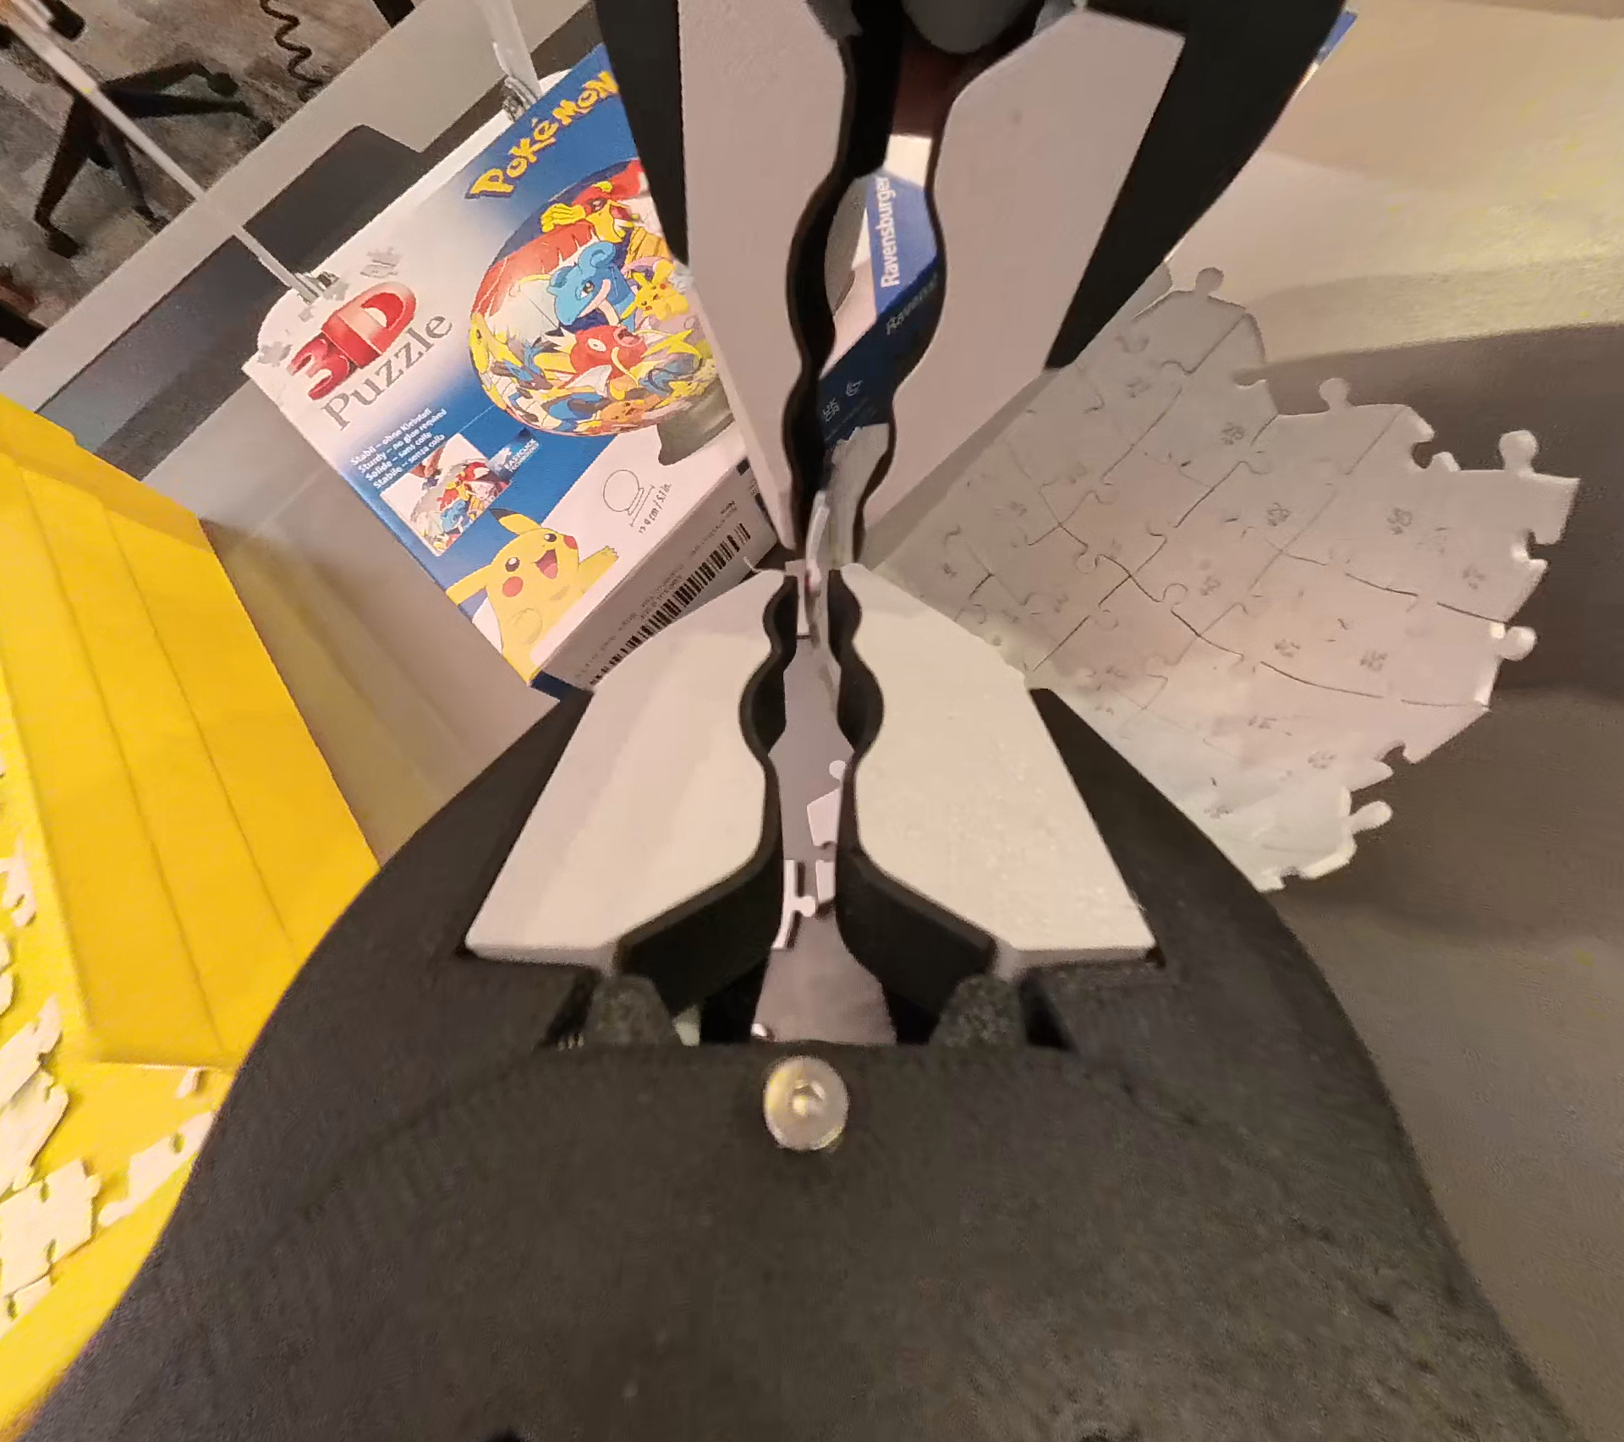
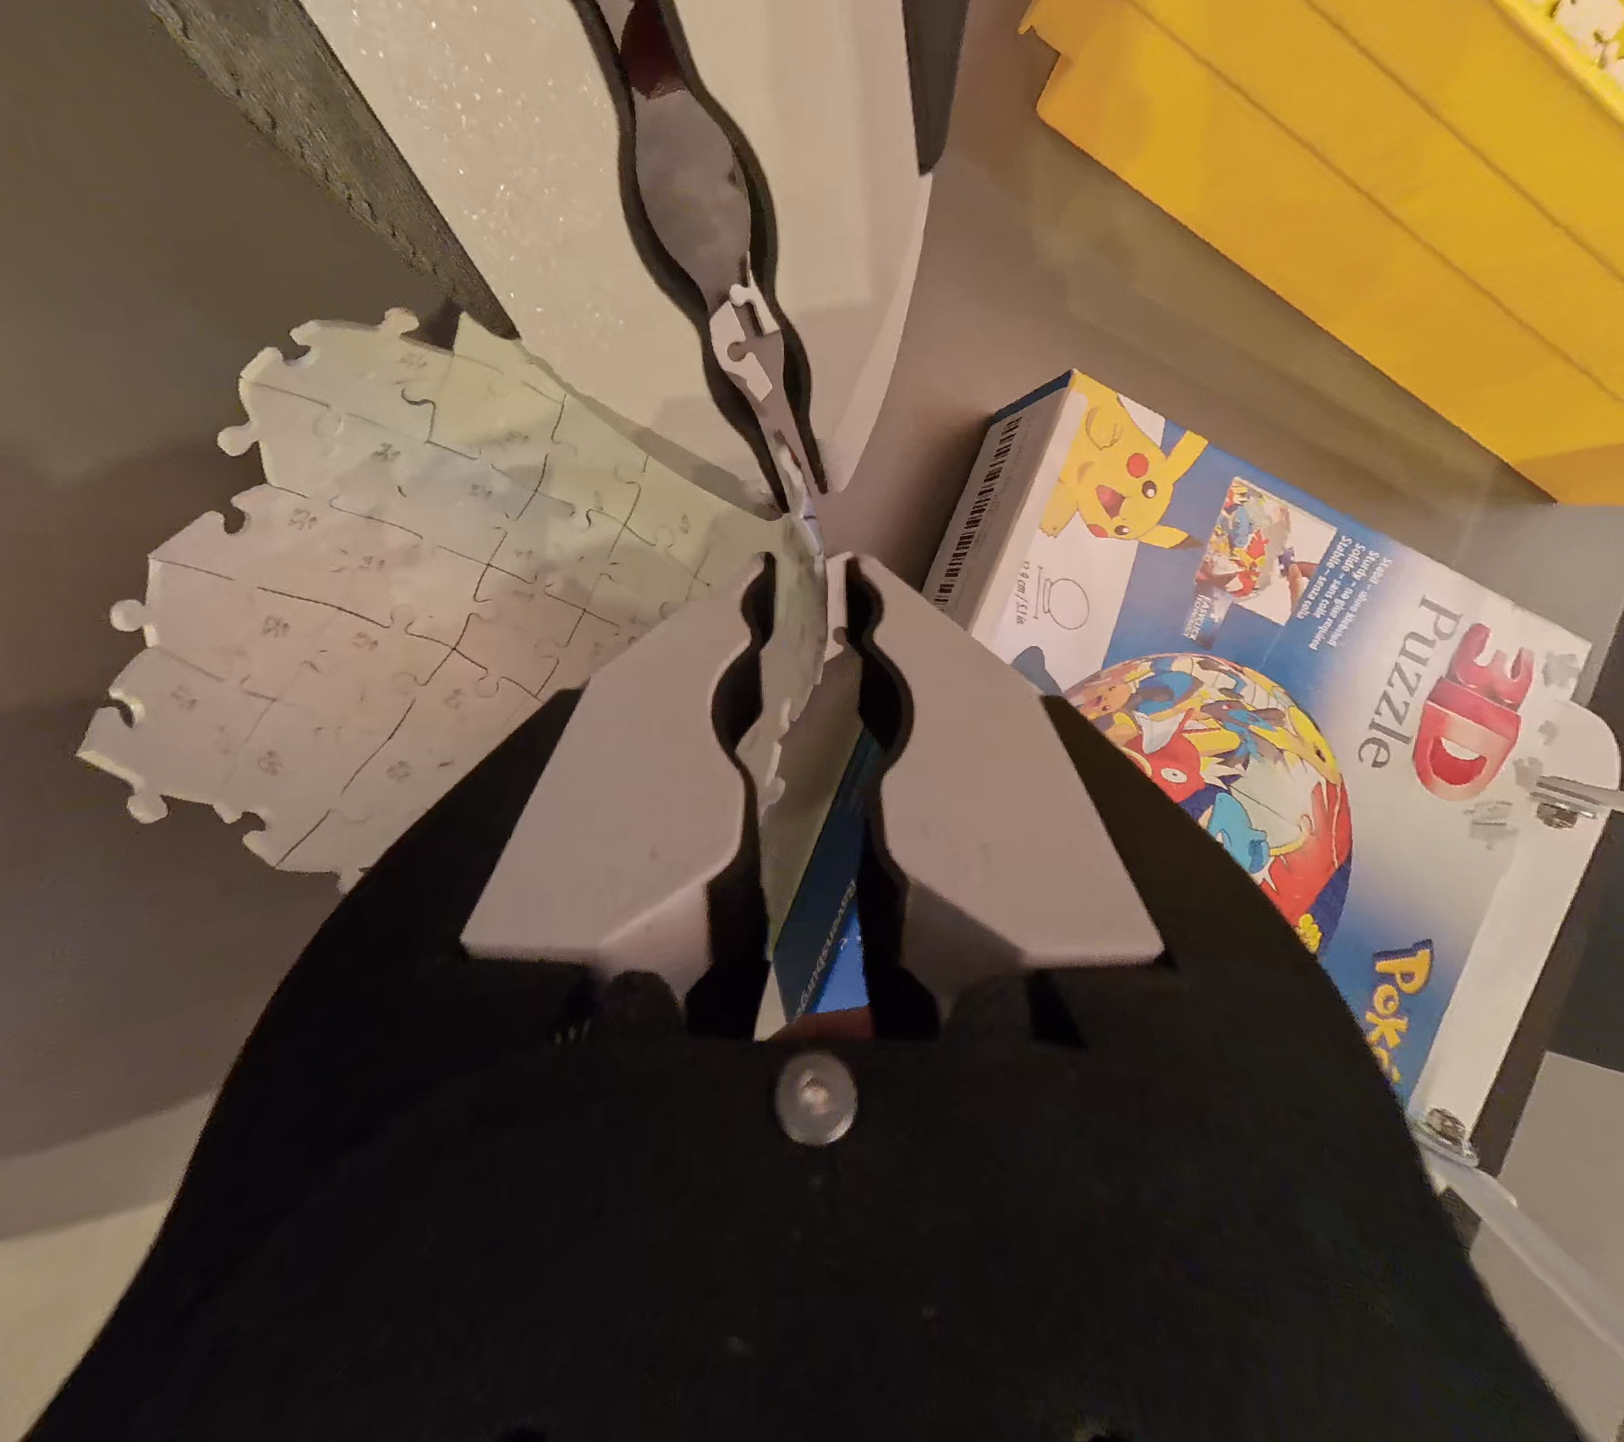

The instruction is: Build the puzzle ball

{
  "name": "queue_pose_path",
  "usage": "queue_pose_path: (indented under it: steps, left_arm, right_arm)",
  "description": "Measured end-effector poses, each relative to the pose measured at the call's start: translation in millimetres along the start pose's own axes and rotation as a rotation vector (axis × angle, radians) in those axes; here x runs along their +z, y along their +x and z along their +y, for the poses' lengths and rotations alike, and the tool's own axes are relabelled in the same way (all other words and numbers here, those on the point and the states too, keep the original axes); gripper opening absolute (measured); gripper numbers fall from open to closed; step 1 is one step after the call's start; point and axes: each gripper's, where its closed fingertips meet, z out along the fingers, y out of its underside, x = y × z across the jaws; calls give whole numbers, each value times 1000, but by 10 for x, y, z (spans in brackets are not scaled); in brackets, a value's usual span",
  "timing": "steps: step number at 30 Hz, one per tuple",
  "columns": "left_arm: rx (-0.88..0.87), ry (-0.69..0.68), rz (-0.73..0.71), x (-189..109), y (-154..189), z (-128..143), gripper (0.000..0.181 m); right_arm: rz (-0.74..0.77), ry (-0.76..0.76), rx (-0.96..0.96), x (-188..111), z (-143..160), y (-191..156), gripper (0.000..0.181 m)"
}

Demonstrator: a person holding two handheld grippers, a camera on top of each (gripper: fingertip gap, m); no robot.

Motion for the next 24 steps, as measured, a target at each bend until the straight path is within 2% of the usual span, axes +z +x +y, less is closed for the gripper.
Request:
queue_pose_path:
  steps: [5,8,14,18,22,24]
  left_arm:
    - [-12,9,11,-19,9,-1,10]
    - [-22,20,17,-71,-1,-23,13]
    - [-55,87,-6,-351,-139,-155,21]
    - [-92,97,-41,-587,-301,-72,27]
    - [-110,81,9,-649,-227,28,32]
    - [-83,62,24,-595,-157,43,32]
  right_arm:
    - [4,-7,36,-86,63,51,23]
    - [15,18,58,-235,76,81,22]
    - [150,124,184,-814,145,193,22]
    - [249,135,301,-1090,412,67,21]
    - [236,179,521,-1025,671,-169,28]
    - [236,181,647,-900,723,-239,38]
